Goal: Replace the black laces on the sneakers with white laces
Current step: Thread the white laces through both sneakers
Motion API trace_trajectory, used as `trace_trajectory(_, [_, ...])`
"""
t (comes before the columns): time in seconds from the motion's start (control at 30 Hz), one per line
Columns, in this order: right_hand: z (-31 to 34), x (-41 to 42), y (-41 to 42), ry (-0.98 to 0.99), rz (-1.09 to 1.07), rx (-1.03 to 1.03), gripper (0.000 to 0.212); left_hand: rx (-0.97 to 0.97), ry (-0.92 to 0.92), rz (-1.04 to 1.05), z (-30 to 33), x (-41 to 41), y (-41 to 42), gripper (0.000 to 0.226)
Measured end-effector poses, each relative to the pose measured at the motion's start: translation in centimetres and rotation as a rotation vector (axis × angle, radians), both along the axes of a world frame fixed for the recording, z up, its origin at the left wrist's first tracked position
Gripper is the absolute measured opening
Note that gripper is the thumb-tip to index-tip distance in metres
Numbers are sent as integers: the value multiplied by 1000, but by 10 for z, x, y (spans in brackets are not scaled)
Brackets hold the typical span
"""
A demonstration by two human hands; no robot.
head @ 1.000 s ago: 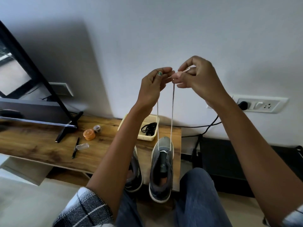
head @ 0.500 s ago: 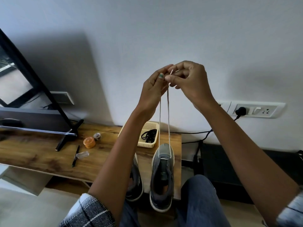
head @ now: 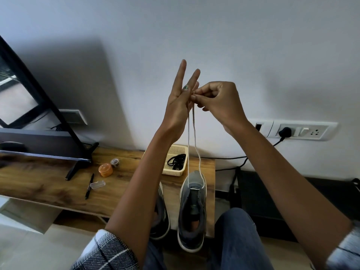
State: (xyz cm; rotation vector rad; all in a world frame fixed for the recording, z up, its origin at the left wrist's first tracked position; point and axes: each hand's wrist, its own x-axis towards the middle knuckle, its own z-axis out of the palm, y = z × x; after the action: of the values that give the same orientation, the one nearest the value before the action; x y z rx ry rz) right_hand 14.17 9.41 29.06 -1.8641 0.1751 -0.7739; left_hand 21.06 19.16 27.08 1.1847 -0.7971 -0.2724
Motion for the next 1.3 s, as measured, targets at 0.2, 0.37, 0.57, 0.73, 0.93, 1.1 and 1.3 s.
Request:
trace_trajectory(0.2, [1, 0, 4, -44, 29, 72, 1, 88, -96, -1, 10, 2, 4, 52])
trace_trajectory(0.37, [-1, 1, 7, -44, 40, 167, 5, 159, -164, 5, 14, 4, 7, 54])
trace_trajectory(0.57, [-2, 5, 11, -10, 96, 468, 5, 232, -320, 17, 28, 3, 3, 59])
trace_trajectory(0.73, [-8, 8, 11, 13, 79, 502, 7, 253, -318, 35, 19, 6, 2, 53])
trace_trajectory(0.93, [-5, 17, 3, 0, 103, 486, 15, 176, 83, 402, -77, -10, 4, 42])
trace_trajectory(1.1, [-5, 19, 6, -19, 129, 404, 15, 903, 295, 230, -226, -37, 4, 108])
trace_trajectory(1.3, [-1, 22, 1, -51, 95, 290, 18, 1099, 232, 312, -289, -44, 2, 81])
